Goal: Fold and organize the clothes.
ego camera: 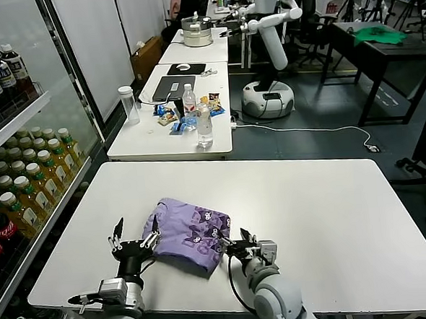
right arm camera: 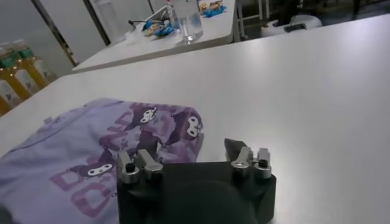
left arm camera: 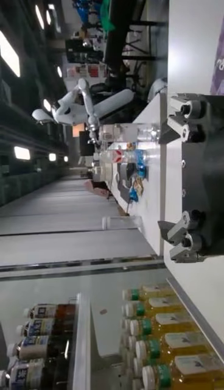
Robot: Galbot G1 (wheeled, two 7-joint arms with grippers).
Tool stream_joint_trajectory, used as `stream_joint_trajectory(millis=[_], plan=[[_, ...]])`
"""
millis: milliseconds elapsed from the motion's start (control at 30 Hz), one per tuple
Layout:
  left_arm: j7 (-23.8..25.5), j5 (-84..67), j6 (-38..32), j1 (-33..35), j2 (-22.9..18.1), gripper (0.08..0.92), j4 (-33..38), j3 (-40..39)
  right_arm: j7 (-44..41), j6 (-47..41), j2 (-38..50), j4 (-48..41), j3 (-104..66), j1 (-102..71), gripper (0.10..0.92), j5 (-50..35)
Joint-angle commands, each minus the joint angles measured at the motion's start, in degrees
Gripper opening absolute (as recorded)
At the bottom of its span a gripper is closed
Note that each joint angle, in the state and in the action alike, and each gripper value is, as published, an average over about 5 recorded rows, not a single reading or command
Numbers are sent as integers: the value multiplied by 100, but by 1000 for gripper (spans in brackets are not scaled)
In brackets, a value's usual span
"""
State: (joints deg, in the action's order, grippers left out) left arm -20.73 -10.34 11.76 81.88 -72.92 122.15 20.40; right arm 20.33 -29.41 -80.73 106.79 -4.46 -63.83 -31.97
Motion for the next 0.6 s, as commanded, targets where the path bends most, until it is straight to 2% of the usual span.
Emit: stream_joint_trajectory(millis=[33,467,600], plan=[[-10,50,-72,143,27,823,25,162,256,-4,-208,-459,210,366,675,-258],[-26,19,-105,178,41,823,-40,160,221,-87,-49,-751,123,748,303,-270],[-29,4,-115,198,64,823,-28,164,35,-112,152,-873,46,978,194,0]])
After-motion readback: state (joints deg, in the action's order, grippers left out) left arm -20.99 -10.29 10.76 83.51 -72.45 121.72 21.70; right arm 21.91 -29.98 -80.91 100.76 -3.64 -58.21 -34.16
